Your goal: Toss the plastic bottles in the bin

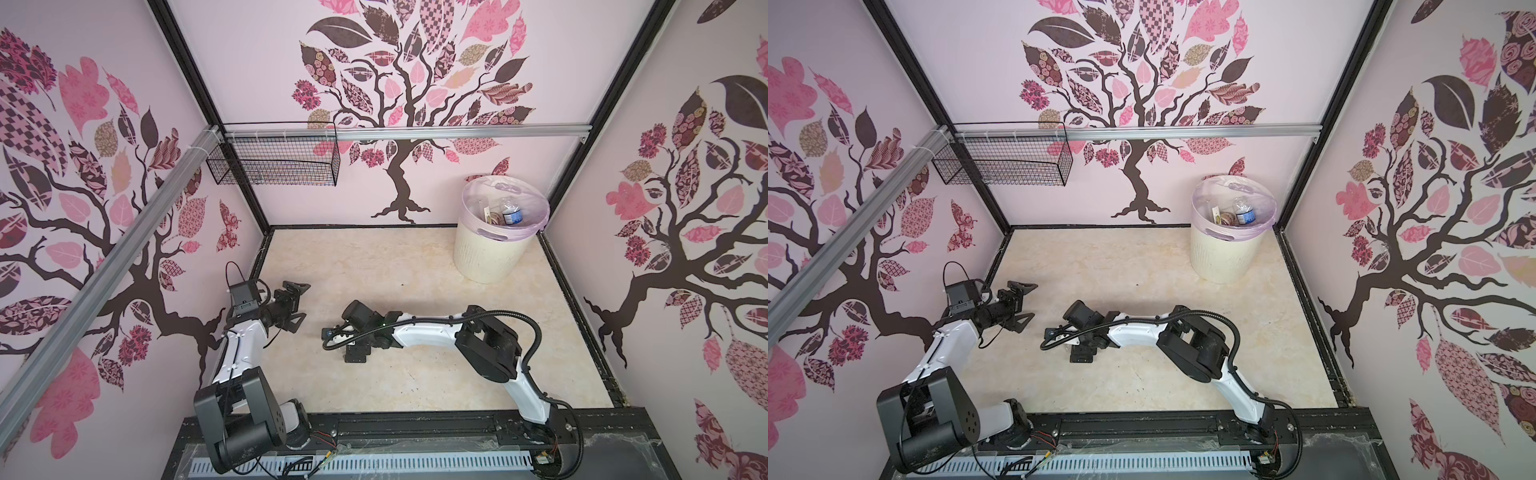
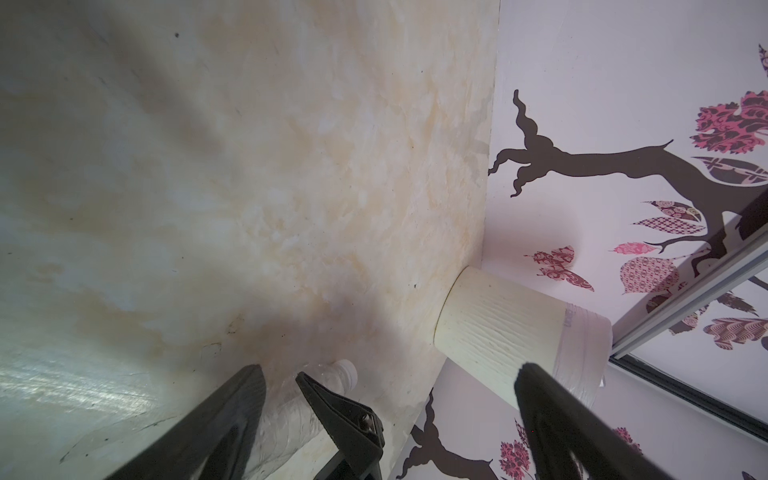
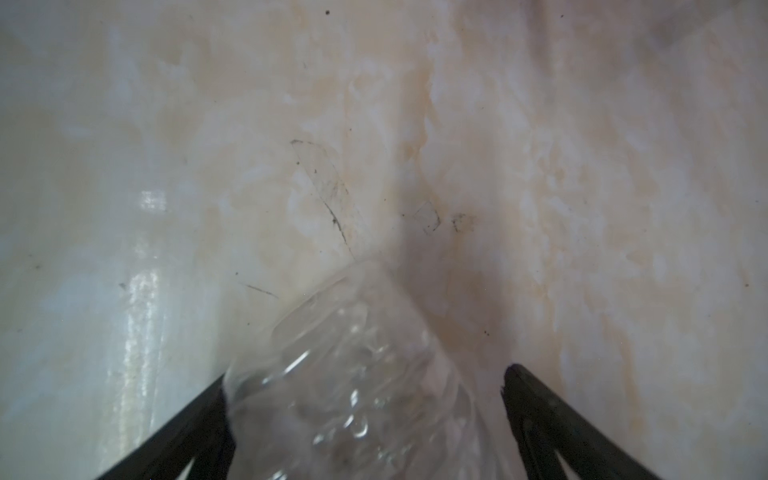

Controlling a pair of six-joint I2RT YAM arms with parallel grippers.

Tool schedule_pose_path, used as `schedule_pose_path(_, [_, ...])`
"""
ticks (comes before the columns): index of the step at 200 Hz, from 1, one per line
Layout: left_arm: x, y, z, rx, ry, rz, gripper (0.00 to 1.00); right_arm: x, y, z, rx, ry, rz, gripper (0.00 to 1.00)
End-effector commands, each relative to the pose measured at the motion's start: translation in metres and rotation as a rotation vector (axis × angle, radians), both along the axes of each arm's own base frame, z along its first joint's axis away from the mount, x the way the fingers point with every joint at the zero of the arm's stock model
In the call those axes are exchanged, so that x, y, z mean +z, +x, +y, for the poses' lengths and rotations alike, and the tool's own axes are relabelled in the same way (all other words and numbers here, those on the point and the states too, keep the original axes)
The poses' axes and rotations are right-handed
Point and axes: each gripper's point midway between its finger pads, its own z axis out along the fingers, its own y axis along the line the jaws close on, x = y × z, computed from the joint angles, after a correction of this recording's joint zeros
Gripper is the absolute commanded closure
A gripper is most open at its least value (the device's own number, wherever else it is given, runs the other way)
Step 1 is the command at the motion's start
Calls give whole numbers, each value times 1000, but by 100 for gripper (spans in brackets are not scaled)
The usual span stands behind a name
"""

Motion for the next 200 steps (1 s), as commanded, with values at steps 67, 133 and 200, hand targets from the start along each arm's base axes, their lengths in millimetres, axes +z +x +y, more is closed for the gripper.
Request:
schedule_pose_path(67, [10,-2,-6,-12,30,-63,2,7,48,-25,-240,6,35,55])
schedule_pose_path(133, [108,24,-82,-219,201,-359,2,272,183,-158,-729,430,-155,56])
schedule_pose_path(200, [190,29,-173,-456,298,-598,2,537,200,-348,-1138,803,-765,51])
